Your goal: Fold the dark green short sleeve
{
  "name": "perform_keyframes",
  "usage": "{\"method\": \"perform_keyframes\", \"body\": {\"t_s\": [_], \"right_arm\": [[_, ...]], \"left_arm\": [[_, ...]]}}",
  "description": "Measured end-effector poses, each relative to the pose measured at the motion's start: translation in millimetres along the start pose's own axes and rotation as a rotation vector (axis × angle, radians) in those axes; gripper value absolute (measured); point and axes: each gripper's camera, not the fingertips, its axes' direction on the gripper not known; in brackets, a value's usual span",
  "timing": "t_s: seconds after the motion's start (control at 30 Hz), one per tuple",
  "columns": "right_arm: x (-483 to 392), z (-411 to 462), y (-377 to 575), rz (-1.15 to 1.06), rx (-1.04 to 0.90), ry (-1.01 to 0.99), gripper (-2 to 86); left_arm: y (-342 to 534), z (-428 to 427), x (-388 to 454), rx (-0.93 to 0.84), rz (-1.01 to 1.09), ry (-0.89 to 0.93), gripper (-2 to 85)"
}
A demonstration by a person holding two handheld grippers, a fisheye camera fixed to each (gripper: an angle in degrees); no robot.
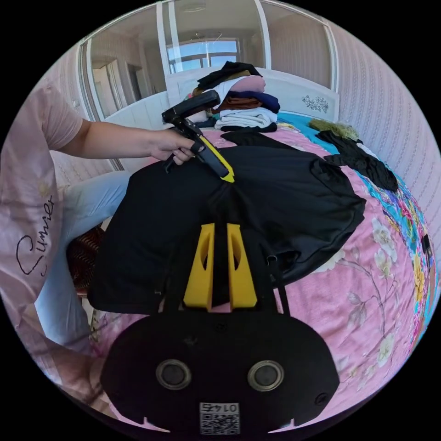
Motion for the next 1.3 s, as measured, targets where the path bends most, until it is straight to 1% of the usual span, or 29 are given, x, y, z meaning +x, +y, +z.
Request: {"method": "perform_keyframes", "body": {"t_s": [0.07, 0.13, 0.17, 0.23, 0.3, 0.37, 0.43, 0.47, 0.57, 0.6, 0.67, 0.7, 0.77, 0.83, 0.9, 1.03, 1.1, 1.17, 1.27, 1.3], "right_arm": [[18.3, -30.3, 14.4, 0.122, 0.164, 0.013, 6.3], [33.7, -44.4, 26.8, 0.257, 0.248, 0.045, 6.8], [39.7, -48.9, 31.3, 0.338, 0.243, 0.116, 7.6], [41.6, -53.4, 33.1, 0.408, 0.226, 0.218, 9.2], [39.8, -54.6, 29.7, 0.420, 0.214, 0.245, 10.3], [40.6, -45.7, 20.7, 0.436, 0.123, 0.265, 10.4], [43.5, -35.7, 13.6, 0.443, 0.031, 0.257, 8.5], [43.2, -32.3, 8.9, 0.433, -0.012, 0.249, 5.9], [36.5, -38.4, 0.9, 0.414, -0.011, 0.290, 2.7], [35.9, -40.4, -0.1, 0.414, -0.008, 0.295, 2.4], [38.9, -46.7, -2.5, 0.428, -0.006, 0.275, 1.7], [40.1, -48.5, -2.9, 0.435, -0.003, 0.266, 1.6], [43.0, -57.8, -5.0, 0.451, 0.008, 0.249, 1.2], [44.5, -65.5, -7.2, 0.462, 0.006, 0.254, 1.1], [46.1, -74.8, -9.0, 0.475, 0.025, 0.248, 1.0], [52.7, -89.9, -14.4, 0.517, 0.023, 0.259, 1.0], [55.8, -92.0, -18.9, 0.534, 0.001, 0.269, 1.2], [61.0, -88.1, -27.0, 0.554, -0.058, 0.276, 1.5], [65.4, -84.9, -38.5, 0.564, -0.087, 0.283, 2.3], [66.0, -86.1, -40.7, 0.568, -0.086, 0.288, 2.7]], "left_arm": [[-6.7, -19.1, -1.1, 0.057, 0.001, -0.047, 3.2], [-21.4, -30.1, 4.6, 0.091, 0.036, -0.062, 2.5], [-36.0, -31.3, 11.7, 0.097, 0.061, -0.047, 2.0], [-62.6, -25.9, 28.9, 0.107, 0.117, 0.008, 1.7], [-101.9, -7.7, 61.5, 0.123, 0.216, 0.064, 2.3], [-133.5, 13.2, 85.9, 0.100, 0.273, 0.095, 4.0], [-161.0, 34.3, 106.8, 0.077, 0.307, 0.087, 6.0], [-175.9, 47.4, 117.5, 0.061, 0.317, 0.070, 6.8], [-201.8, 76.9, 132.2, -0.023, 0.297, 0.042, 7.0], [-207.7, 87.2, 135.2, -0.067, 0.281, 0.018, 6.0], [-213.0, 96.9, 140.6, -0.125, 0.285, 0.037, 3.0], [-215.1, 97.2, 144.9, -0.135, 0.296, 0.044, 0.4], [-217.9, 91.0, 152.1, -0.109, 0.325, 0.039, -0.5], [-221.8, 82.0, 158.3, -0.075, 0.347, 0.044, -0.7], [-229.5, 72.1, 165.8, -0.036, 0.360, 0.095, -0.8], [-240.3, 74.1, 176.1, -0.036, 0.357, 0.126, -0.5], [-243.7, 88.4, 179.5, -0.088, 0.337, 0.107, 0.6], [-244.1, 91.5, 178.8, -0.104, 0.320, 0.100, 2.0], [-247.7, 67.8, 170.3, -0.093, 0.288, 0.139, 5.6], [-248.1, 49.9, 163.6, -0.086, 0.280, 0.123, 7.1]]}}
